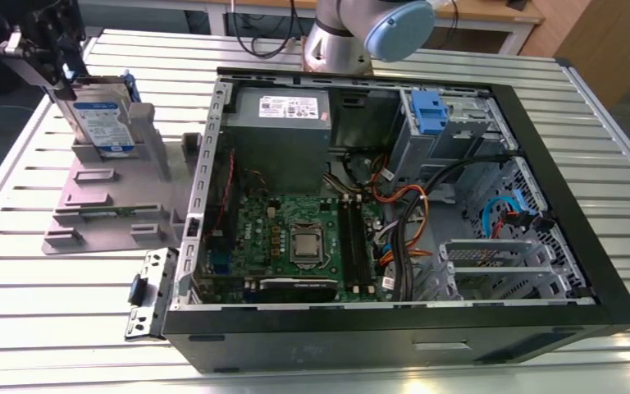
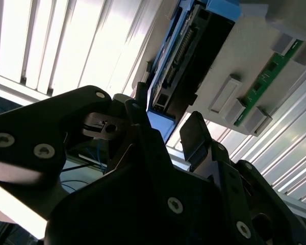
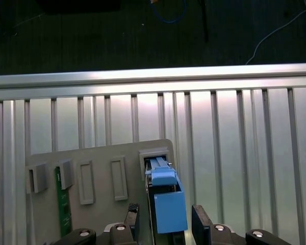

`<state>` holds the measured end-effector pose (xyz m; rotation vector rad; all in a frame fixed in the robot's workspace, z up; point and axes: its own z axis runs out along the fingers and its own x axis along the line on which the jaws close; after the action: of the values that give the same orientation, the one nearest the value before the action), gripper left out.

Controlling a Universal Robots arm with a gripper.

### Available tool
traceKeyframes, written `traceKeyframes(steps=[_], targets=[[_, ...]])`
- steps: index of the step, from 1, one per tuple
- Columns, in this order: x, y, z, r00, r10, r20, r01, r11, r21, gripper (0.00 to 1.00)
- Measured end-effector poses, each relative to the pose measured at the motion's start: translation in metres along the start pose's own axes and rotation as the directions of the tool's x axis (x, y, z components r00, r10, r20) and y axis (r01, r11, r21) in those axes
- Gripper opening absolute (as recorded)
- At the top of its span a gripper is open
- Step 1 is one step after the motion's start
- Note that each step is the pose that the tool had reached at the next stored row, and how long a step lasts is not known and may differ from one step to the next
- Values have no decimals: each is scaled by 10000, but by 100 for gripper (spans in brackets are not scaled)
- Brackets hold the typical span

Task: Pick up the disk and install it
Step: 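Pick up the disk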

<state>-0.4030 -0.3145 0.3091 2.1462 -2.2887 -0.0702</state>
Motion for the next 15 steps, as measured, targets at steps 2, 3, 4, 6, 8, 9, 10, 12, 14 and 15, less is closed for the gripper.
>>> traceKeyframes(steps=[2,3,4,6,8,9,10,12,14,15], targets=[[0,0,8,10000,0,1,0,10000,1,53],[0,0,11,10000,0,0,0,10000,1,53],[0,0,14,10000,0,0,0,10000,1,53],[1,-1,21,10000,0,1,0,10000,1,53],[1,-1,28,10000,0,0,0,10000,1,53],[1,-1,32,10000,0,1,0,10000,2,53],[1,-1,36,10000,0,0,0,10000,1,53],[1,-2,42,10000,0,0,0,10000,1,53],[1,-2,49,10000,0,0,0,10000,1,53],[1,-2,52,10000,0,0,0,10000,0,53]])
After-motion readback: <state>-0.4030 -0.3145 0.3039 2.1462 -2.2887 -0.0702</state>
